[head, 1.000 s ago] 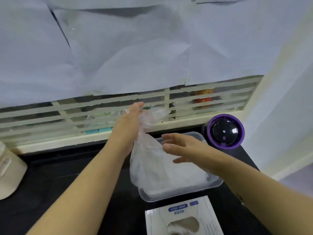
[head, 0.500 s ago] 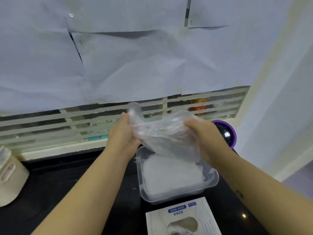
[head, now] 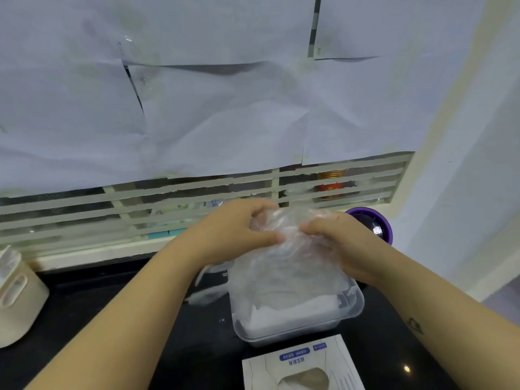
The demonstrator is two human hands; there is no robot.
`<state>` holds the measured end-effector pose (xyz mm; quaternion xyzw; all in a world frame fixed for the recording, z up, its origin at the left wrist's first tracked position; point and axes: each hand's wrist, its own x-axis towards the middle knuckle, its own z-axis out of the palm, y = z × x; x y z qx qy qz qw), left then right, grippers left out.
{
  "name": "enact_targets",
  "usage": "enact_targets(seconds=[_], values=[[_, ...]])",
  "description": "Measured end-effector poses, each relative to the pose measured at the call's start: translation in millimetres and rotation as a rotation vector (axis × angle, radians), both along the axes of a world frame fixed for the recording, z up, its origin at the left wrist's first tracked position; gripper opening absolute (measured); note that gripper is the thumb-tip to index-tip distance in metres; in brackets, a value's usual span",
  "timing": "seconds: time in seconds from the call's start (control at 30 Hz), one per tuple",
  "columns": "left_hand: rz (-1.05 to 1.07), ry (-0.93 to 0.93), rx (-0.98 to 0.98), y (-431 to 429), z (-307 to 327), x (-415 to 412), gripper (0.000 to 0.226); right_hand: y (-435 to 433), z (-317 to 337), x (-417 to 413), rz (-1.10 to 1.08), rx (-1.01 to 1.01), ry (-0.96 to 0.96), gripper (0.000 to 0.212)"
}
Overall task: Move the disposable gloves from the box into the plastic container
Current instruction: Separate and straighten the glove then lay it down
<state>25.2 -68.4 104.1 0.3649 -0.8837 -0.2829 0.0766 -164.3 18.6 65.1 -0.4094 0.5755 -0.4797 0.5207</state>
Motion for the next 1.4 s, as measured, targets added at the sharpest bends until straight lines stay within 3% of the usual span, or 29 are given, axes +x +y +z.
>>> enact_targets(seconds=[0.07,0.13,0.27,0.37,0.43,0.5,0.57,0.67,0.73,0.8,0.87,0.97,1.13,1.2,1.3,1.4], values=[[0.024,0.082,0.096,-6,-7,2,0.027,3,5,-7,0.099,-0.020,0.067,0.028],[0.096,0.226,0.250,-9,-12,6,0.022,6,5,-11,0.121,-0.003,0.177,0.031],[0.133,0.332,0.423,-11,-22,17,0.024,7,0,-20,0.031,0.031,0.114,0.034],[0.224,0.288,0.367,-22,-35,23,0.018,6,-2,-20,0.022,0.032,0.100,0.037],[0.399,0.317,0.160,-27,-38,25,0.009,4,-4,-20,0.004,0.033,0.050,0.047],[0.459,0.451,-0.071,-22,-32,22,0.017,3,-3,-15,0.027,0.028,-0.016,0.046],[0.239,0.437,-0.174,-10,-22,13,0.035,1,-1,-9,0.070,0.017,-0.079,0.042],[-0.082,0.196,-0.158,8,-25,-7,0.060,1,1,1,0.124,0.016,-0.196,0.040],[-0.113,0.256,-0.099,10,-34,-16,0.044,0,2,4,0.137,-0.005,-0.221,0.042],[-0.092,0.371,-0.060,9,-40,-19,0.015,-1,2,2,0.087,0.008,-0.202,0.042],[-0.046,0.402,-0.037,8,-43,-17,0.007,1,4,-3,0.046,0.039,-0.211,0.040],[0.055,0.415,0.041,4,-46,-11,0.011,6,7,-11,0.004,0.086,-0.315,0.022],[0.284,0.618,0.136,-12,-44,14,0.052,3,6,-23,-0.213,0.140,-0.313,0.017],[0.314,0.681,0.212,-18,-42,21,0.048,-4,4,-28,-0.237,0.117,-0.349,0.023],[0.180,0.608,0.317,-14,-33,22,0.023,-15,7,-30,-0.259,0.035,-0.177,0.024],[0.058,0.536,0.601,-4,-32,16,0.057,-15,26,-8,-0.068,-0.178,0.284,0.012]])
